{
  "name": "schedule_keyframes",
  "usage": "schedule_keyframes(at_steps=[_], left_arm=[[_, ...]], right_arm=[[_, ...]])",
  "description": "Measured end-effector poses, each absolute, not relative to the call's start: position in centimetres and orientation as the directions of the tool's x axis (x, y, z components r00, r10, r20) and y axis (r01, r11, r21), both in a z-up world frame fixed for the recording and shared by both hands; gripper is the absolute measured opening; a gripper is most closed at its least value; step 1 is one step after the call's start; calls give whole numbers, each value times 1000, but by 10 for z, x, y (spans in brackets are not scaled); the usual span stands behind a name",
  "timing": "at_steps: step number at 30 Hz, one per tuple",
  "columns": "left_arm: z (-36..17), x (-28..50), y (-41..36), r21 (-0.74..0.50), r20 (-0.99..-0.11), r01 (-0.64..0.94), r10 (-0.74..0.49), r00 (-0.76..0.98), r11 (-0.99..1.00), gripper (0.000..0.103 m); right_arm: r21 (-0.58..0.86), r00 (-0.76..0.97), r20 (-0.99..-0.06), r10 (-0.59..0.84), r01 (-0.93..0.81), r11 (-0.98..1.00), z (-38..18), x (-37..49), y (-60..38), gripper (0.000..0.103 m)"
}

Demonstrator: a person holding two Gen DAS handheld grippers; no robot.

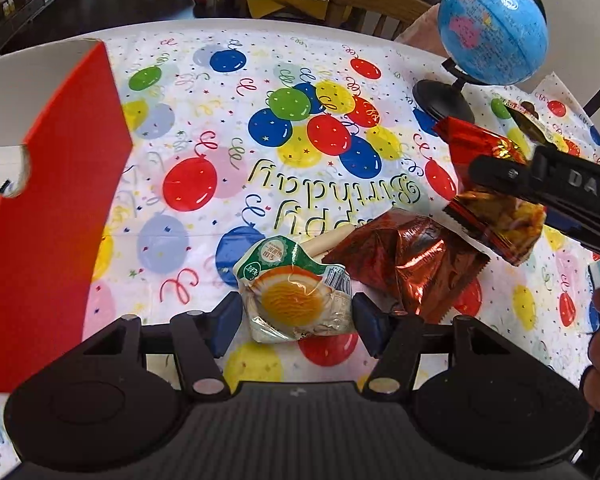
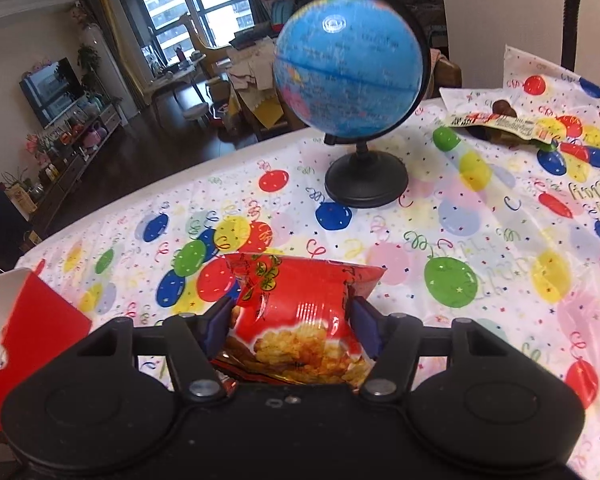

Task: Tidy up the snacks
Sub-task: 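Grasp the egg-shaped packet with the left tool while the right tool grasps the red chip bag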

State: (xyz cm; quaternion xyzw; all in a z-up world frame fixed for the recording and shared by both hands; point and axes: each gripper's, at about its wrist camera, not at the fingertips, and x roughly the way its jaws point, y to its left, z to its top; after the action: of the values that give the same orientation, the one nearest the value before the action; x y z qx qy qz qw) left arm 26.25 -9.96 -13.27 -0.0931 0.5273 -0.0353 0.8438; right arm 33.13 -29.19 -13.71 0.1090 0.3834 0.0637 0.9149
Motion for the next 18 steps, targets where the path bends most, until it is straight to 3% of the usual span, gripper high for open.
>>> schedule_keyframes(at_steps=[18], left_arm=[[-71, 200, -81, -186, -860, -49, -139, 491, 981, 60]], right_arm=[[253, 723, -634, 274, -141, 957, -79, 255, -276, 62]])
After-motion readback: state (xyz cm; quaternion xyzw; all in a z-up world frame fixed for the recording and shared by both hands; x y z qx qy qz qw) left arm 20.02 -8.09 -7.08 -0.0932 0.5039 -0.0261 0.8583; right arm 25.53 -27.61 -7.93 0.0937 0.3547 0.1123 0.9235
